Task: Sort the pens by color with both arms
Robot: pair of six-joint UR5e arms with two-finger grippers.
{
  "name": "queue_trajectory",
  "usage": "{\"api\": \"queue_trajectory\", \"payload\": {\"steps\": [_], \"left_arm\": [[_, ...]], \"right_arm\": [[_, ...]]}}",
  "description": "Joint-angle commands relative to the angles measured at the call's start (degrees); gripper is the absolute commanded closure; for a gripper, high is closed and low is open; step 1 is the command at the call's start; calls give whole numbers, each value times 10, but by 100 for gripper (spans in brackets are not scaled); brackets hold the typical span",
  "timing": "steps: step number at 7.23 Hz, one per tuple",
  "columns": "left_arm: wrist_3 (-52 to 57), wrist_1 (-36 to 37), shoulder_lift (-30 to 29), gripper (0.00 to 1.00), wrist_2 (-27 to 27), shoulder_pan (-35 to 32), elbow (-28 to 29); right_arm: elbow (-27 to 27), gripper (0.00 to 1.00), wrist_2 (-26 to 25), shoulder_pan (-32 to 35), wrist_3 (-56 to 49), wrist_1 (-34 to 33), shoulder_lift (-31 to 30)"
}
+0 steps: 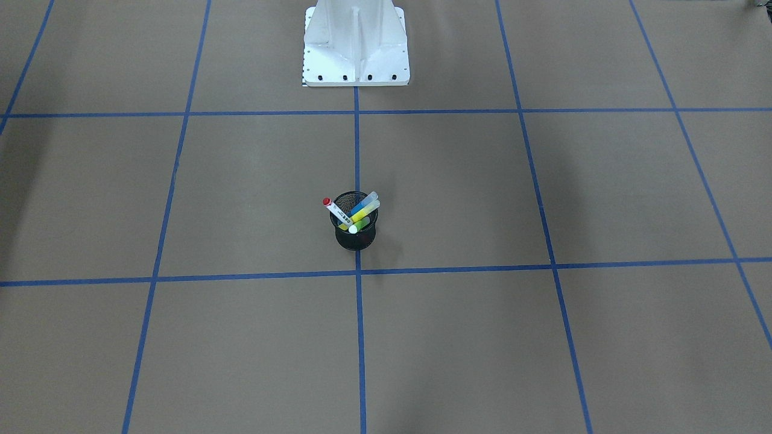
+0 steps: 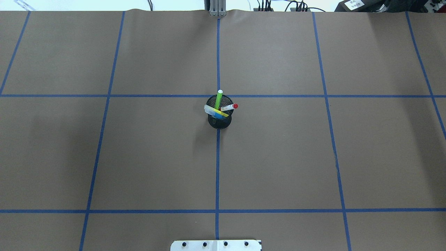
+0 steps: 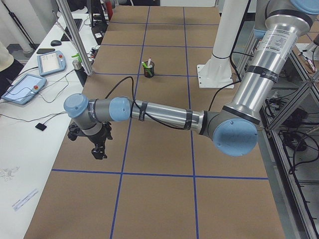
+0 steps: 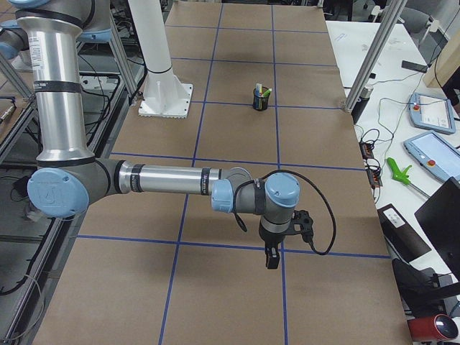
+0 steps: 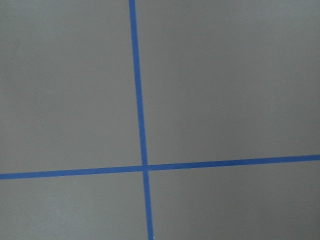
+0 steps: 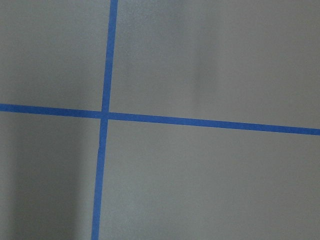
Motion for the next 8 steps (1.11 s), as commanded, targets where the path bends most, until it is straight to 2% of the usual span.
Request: {"api": "queue_trajectory", "payload": {"steps": [1,3,5,7,8], "left_arm": [[9,-43,6,1,10,-20,44],[4,-42,2,1,11,-19,38],[-12,-39,-13,1,8,-15,38],[-50,-40,-32,1,6,-2,35],[-65,-41,-34,1,-3,1,34]], "right_arm": [[4,0,0,0,1,-3,0],[3,0,4,0,1,-3,0],[4,0,32,0,2,-4,16],[2,0,61,-10,130,-2,51],[-7,0,56,-21,144,-4,75]]}}
